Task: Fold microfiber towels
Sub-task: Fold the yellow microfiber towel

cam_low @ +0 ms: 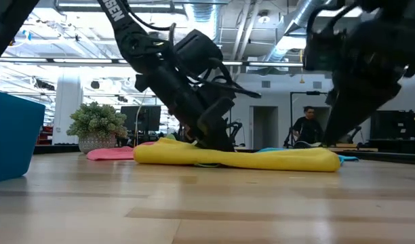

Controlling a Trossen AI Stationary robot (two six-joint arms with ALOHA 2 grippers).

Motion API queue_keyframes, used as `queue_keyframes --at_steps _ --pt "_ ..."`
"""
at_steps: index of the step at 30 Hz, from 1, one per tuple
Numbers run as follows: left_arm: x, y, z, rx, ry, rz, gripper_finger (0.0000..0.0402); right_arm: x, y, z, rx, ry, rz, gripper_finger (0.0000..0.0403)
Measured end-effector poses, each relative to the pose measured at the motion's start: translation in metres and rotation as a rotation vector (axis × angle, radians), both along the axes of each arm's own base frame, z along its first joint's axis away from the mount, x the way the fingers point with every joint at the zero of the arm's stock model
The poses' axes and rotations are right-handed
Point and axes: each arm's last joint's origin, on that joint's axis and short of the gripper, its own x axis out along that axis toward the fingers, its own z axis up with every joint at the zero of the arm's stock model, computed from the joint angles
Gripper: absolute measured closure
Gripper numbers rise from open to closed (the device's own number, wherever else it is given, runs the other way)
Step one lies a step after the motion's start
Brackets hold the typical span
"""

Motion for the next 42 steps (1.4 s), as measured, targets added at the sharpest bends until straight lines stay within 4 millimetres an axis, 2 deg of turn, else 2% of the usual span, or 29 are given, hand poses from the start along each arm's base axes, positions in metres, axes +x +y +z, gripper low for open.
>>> queue_keyframes --at_steps 3,7,14,20,25,30,33,37,39,42 --pt "0.000 0.000 -0.001 -0.009 0.011 0.008 0.0401 -0.005 0.000 0.010 0.002 -0.027 0.005 0.0282" --pt "0.000 0.000 -0.001 -0.004 0.011 0.011 0.0401 -0.012 -0.002 0.013 -0.070 0.005 0.010 0.0280" --pt "0.000 0.002 -0.002 -0.012 0.012 0.025 0.0401 -0.005 0.002 -0.006 -0.135 0.057 0.137 0.0262" --pt "-0.001 0.002 -0.002 -0.012 0.015 0.025 0.0401 -0.003 -0.005 -0.029 -0.155 0.170 0.060 0.0247" --pt "-0.001 0.002 -0.003 -0.012 0.017 0.026 0.0401 -0.002 -0.004 -0.030 -0.138 0.170 0.041 0.0249" --pt "-0.001 0.002 -0.003 -0.012 0.018 0.026 0.0401 -0.005 -0.004 -0.029 -0.109 0.194 0.022 0.0283" --pt "0.001 0.002 0.000 -0.027 0.023 0.040 0.0401 -0.005 -0.004 -0.029 -0.087 0.202 -0.002 0.0324" --pt "0.008 0.002 0.012 -0.044 0.046 0.032 0.0401 -0.005 -0.004 -0.029 -0.060 0.201 -0.040 0.0384" --pt "0.011 0.003 0.025 -0.018 0.065 0.023 0.0401 -0.006 -0.004 -0.029 -0.054 0.200 -0.051 0.0394" --pt "0.015 0.004 0.043 0.014 0.116 0.013 0.0401 -0.006 -0.004 -0.029 -0.046 0.199 -0.071 0.0381"
